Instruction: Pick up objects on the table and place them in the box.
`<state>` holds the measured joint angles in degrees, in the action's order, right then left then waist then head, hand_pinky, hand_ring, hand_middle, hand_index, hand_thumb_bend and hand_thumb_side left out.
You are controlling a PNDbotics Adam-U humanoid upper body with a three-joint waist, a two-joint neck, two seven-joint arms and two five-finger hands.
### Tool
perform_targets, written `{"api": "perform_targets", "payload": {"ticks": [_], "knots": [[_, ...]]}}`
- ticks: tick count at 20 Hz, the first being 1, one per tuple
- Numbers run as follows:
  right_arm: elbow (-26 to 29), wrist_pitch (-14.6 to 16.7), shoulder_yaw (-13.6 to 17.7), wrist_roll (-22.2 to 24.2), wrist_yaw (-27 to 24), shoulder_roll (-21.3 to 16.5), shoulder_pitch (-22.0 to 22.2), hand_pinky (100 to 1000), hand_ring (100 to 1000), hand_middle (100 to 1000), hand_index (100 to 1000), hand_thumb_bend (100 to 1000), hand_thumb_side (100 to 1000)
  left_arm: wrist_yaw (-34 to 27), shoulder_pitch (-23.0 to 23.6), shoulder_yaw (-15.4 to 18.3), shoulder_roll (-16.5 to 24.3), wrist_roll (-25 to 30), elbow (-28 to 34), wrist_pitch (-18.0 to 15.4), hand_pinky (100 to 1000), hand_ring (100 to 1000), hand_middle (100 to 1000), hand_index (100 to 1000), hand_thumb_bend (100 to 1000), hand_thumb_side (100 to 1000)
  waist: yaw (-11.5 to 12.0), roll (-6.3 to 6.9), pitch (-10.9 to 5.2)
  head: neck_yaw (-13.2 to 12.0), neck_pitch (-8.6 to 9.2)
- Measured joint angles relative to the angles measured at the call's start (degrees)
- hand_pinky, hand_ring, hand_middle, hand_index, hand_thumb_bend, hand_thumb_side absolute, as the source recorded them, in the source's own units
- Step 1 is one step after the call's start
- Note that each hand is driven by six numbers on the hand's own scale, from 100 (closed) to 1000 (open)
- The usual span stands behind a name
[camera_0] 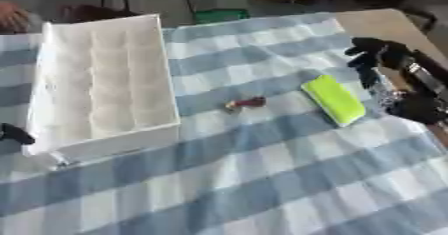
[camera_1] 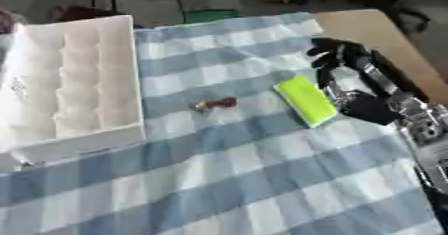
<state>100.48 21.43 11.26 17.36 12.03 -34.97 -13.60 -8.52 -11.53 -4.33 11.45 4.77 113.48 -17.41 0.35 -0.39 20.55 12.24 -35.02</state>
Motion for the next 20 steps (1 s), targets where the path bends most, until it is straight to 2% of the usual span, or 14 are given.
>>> {"api": "perform_targets", "payload": {"ticks": [8,14,18,19,20], "knots": [[-0.6,0.5,-0.4,-0.3,0.1,-0.1,-0.7,700,746,801,954,100,662,0.0,0.1,0.0,0.0,0.1,0.0,0.1,475,1000,978,821,213,734,0.0,-0.08,0.00,0.3,0.00],[-3.6,1.3,-1.0,-0.9,2.4,-1.3,-2.0,715,765,815,957,100,653,0.0,0.1,0.0,0.0,0.2,0.0,0.3,475,1000,979,820,214,737,0.0,-0.11,0.00,0.6,-0.02],[-7.4,2.4,-2.1,-0.9,5.2,-3.2,-3.6,746,799,841,970,100,682,0.0,0.3,0.0,0.0,0.3,0.0,0.3,475,1000,980,820,213,739,0.0,-0.16,0.00,0.9,-0.08],[-8.3,2.8,-2.3,-0.7,6.0,-3.5,-4.0,784,836,869,986,100,734,0.1,0.4,0.0,0.0,0.4,0.0,0.4,475,1000,981,820,212,741,0.0,-0.18,0.00,1.0,-0.09],[-9.5,3.1,-2.7,-0.4,6.9,-4.0,-4.4,784,836,869,986,100,734,0.1,0.4,0.0,0.0,0.4,0.0,0.4,475,1000,981,820,212,741,0.0,-0.20,0.00,1.0,-0.11]]}}
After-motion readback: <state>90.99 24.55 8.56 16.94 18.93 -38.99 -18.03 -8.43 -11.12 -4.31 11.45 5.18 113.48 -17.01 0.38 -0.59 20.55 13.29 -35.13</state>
